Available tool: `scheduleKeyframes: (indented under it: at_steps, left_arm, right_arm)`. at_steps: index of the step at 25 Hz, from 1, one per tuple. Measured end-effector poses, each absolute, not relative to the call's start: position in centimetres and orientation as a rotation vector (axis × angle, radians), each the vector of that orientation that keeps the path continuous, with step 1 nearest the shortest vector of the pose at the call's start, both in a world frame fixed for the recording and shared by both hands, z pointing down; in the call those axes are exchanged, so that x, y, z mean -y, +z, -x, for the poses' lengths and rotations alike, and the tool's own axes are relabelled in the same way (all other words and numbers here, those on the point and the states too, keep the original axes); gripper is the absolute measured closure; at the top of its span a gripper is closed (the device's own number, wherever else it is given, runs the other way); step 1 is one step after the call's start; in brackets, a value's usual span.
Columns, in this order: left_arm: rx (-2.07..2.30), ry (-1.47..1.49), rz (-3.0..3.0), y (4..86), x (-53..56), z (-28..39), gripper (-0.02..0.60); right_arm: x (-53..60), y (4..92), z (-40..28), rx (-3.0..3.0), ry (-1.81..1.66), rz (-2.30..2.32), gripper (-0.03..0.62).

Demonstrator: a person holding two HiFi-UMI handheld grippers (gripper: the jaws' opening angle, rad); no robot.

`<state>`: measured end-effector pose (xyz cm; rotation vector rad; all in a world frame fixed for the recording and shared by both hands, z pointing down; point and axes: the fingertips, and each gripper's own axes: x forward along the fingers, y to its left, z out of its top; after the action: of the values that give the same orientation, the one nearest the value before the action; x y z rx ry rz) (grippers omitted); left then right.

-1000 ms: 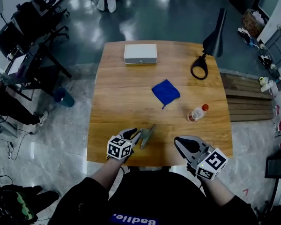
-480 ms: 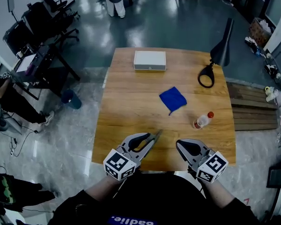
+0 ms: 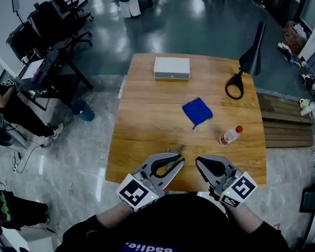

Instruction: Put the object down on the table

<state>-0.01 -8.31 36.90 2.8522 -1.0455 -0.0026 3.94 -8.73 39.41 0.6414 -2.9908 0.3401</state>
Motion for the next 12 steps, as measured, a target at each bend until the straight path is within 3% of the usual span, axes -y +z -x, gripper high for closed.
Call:
scheduleKeyframes:
  at_steps: [4, 12]
  left_arm:
    - [1.039, -0.001, -2.867, 36.93, 7.97, -0.25, 0.572]
    - [1.025, 0.007, -2.885, 36.57, 7.72, -0.48, 0.572]
  right_arm:
    - [8.61, 39.18, -3.79, 2.999, 0.332, -0.631, 0.589]
    - [8.22, 38.46, -3.50, 3.005, 0.284, -0.614, 0.589]
